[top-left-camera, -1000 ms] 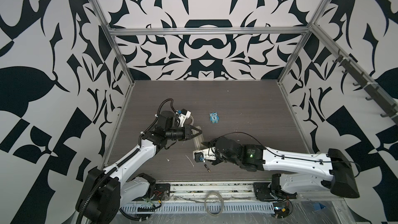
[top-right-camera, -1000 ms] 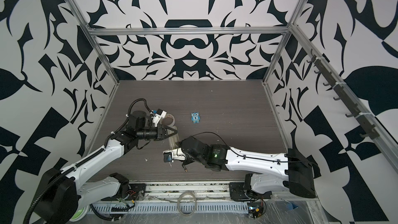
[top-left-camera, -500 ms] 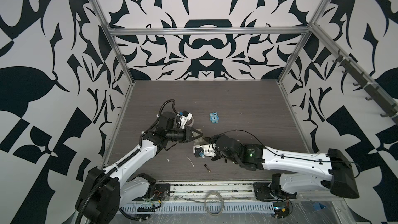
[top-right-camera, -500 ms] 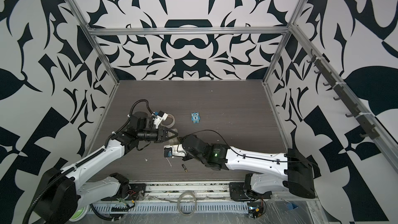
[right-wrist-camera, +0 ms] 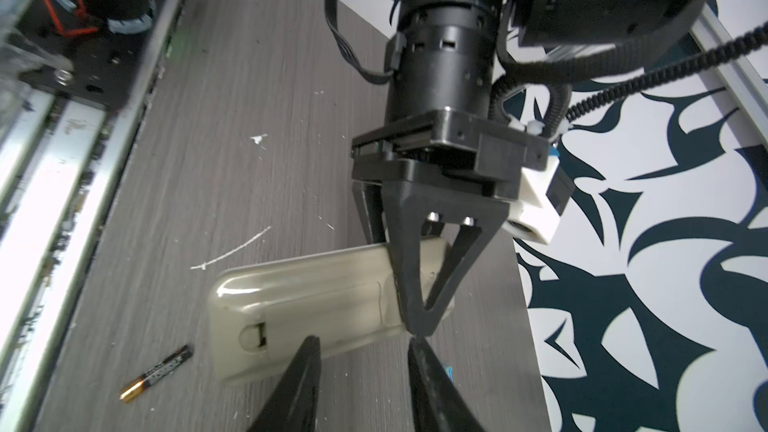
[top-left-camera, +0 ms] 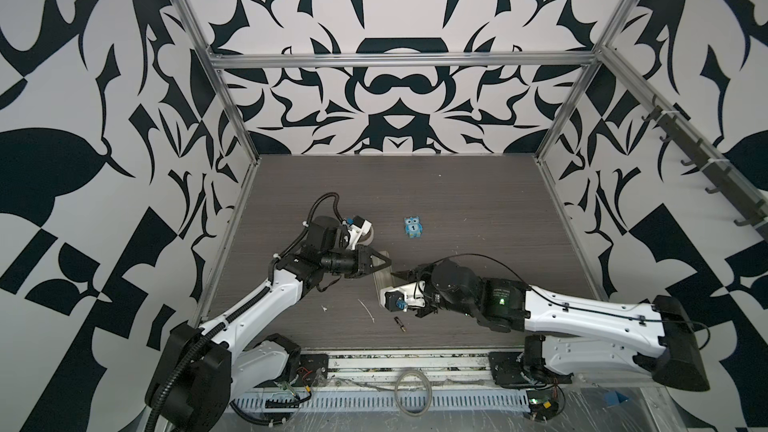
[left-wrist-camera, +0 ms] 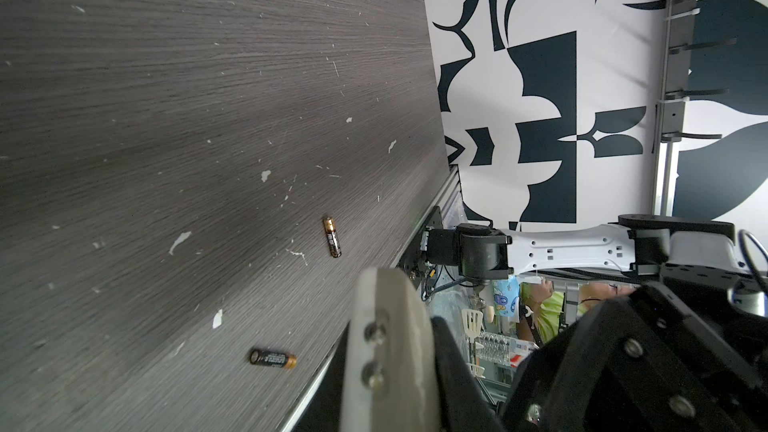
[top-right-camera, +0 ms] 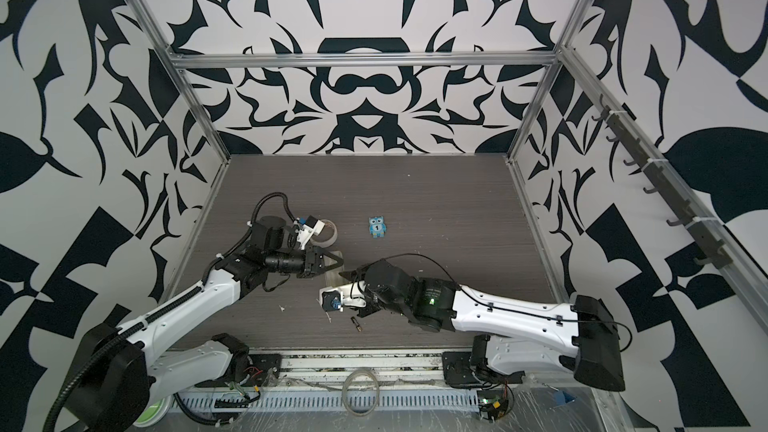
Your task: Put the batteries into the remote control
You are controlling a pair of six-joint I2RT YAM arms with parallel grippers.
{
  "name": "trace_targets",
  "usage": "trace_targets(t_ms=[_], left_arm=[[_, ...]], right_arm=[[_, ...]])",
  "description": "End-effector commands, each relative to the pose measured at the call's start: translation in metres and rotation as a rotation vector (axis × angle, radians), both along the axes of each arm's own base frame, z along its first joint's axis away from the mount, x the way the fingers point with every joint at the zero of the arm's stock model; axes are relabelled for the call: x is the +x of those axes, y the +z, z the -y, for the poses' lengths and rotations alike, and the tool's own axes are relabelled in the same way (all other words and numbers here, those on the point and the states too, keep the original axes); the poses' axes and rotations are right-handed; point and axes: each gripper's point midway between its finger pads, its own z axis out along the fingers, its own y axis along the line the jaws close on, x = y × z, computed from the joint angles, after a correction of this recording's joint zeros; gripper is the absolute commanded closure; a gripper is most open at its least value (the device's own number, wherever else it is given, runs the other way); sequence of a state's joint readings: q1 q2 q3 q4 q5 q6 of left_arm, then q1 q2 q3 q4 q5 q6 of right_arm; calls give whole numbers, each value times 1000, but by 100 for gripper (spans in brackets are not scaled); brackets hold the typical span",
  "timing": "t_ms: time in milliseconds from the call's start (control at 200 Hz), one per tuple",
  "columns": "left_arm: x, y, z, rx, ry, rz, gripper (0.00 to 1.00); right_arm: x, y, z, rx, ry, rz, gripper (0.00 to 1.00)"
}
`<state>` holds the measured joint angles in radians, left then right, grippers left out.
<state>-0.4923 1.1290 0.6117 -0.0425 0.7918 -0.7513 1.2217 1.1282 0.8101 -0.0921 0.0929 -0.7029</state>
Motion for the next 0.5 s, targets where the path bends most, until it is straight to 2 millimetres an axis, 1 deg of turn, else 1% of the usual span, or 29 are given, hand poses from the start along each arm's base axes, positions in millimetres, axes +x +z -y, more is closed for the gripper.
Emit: trace_targets(t_ms=[0,95,145,300,495], left_arm=[[-5,5,2,-21,-27,7,100],[-5,6,2,-27,-28,10,100],[-5,7,2,-30,-29,11,100],[-6,9,3,-39,-34,13,100],[-6,10,3,-45,-36,14,100]], right_arm=[[-12,-4,-3,7,47,-62,63],[-11,-8,-5,-8,48,-69,70],[-12,-9,-7,-14,55,-75,71],[-12,-13,-9,-25,58,-83,71],[-13,-18,-11,-40,63,-94,69]])
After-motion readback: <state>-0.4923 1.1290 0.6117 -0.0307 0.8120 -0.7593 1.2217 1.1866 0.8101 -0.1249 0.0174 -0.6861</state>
